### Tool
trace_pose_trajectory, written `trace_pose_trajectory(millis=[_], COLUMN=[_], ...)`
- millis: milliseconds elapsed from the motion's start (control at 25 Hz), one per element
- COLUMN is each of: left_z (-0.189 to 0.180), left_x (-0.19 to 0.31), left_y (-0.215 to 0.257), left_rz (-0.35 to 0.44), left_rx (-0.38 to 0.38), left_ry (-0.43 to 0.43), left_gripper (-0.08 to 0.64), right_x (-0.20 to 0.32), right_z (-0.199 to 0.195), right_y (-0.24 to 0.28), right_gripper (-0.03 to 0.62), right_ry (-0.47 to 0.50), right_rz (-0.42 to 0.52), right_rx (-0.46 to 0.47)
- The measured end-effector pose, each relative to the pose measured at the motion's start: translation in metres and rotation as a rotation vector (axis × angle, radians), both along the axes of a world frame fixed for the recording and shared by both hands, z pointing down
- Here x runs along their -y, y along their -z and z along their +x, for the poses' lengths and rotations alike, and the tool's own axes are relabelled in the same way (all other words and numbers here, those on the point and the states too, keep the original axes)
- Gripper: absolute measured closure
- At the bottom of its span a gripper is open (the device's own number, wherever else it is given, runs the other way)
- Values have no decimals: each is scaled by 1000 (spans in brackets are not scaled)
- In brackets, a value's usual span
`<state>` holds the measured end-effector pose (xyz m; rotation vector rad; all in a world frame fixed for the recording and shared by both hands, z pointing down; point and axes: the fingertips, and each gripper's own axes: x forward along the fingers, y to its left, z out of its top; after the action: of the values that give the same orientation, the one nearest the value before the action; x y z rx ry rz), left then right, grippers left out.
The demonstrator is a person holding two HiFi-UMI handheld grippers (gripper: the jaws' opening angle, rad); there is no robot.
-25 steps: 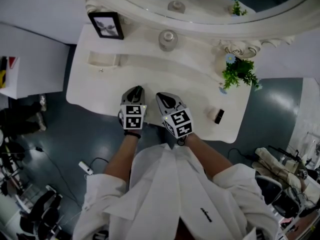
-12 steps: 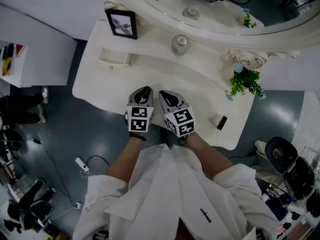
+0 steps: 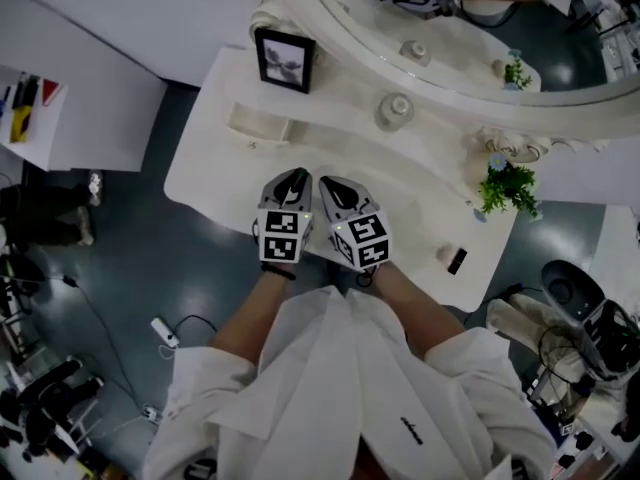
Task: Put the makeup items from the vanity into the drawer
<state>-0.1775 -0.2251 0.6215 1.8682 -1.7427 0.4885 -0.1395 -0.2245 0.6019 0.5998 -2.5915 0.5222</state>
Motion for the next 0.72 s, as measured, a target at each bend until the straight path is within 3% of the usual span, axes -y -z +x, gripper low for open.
trace_pose_trajectory(millis=[160,720], left_z=[-32,-85], left_x=[3,36], left_y=[1,16], left_rz=[10,65], left_rx=[-9,-35], left_ry=[19,56], left_gripper=[476,479], right_x=[5,36], right_z=[-33,-91], right_y=[5,16], right_gripper=[574,574], right_ry=[12,15], right_rz=[14,46], right_rx=[-2,-4])
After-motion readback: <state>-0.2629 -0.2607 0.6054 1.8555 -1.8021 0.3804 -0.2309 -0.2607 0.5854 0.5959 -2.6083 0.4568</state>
